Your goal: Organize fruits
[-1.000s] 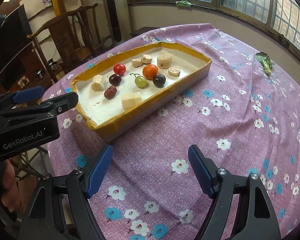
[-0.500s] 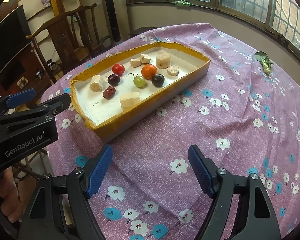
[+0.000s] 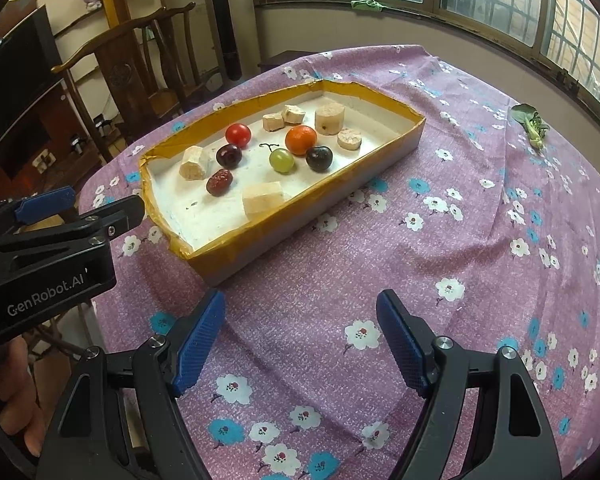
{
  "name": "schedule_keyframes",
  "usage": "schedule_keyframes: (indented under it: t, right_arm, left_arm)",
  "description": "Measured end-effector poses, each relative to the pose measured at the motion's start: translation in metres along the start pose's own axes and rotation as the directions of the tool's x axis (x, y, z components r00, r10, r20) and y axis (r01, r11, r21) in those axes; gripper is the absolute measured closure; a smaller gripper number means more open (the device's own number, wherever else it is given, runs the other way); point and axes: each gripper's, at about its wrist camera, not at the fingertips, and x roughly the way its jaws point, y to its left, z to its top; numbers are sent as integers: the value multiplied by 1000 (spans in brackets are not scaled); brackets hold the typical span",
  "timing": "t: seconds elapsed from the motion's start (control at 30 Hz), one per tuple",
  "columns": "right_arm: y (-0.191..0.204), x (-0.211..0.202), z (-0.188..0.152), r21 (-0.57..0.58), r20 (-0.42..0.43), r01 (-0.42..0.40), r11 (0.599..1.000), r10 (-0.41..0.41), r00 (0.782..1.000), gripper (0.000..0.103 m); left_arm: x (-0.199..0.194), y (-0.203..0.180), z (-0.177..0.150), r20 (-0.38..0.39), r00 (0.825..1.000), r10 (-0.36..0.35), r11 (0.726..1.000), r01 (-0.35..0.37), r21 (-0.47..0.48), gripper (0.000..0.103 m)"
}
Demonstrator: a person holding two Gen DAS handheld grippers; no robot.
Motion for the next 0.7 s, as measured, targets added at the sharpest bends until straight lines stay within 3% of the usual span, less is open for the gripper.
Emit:
schedule_keyframes:
  t: [0.7]
  right_arm:
    - [2,9,5,-12,-16,18,1000,-18,1000,25]
  left_arm:
    - [19,4,3,-80,995,-57,998,58,3,20]
